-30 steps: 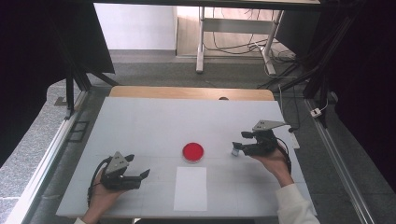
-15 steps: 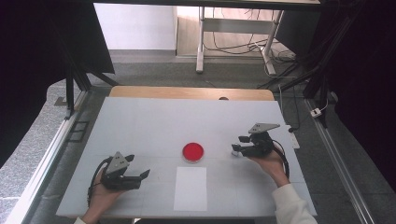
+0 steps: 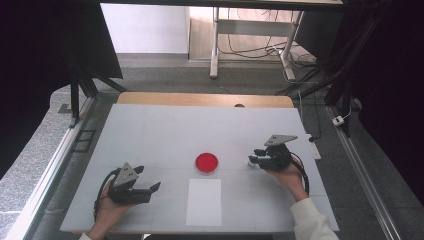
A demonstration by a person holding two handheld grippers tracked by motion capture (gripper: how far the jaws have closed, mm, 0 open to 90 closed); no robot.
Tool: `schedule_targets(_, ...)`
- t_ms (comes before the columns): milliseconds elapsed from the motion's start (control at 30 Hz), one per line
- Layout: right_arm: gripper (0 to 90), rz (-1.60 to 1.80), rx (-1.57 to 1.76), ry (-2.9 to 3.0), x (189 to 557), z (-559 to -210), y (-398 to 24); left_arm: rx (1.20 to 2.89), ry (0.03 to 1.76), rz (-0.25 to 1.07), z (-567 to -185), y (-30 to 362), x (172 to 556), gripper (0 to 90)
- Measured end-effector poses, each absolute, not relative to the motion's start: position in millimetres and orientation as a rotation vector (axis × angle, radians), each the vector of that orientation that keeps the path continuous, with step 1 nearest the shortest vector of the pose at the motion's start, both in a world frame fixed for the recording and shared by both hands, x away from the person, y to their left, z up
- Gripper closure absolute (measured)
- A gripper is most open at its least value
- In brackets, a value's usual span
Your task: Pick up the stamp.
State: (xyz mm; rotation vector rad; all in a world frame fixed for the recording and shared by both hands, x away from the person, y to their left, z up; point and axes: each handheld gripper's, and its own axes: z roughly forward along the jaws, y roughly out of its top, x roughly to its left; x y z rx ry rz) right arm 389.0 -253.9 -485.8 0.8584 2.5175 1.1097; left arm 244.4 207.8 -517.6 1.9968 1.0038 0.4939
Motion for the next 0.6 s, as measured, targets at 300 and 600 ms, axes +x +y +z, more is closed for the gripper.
schedule_targets(300, 72.9, 1.100, 0.841, 2.533, 388.9, -488.9, -252.6, 1.999, 1.004, 0.493, -518.1, 207.5, 244.7, 17.5)
schedule_targets(600, 75.1, 1.091, 0.838, 2.501, 387.0, -488.4, -253.8, 1.998, 1.004, 0.494, -517.9, 208.1, 244.5, 17.6)
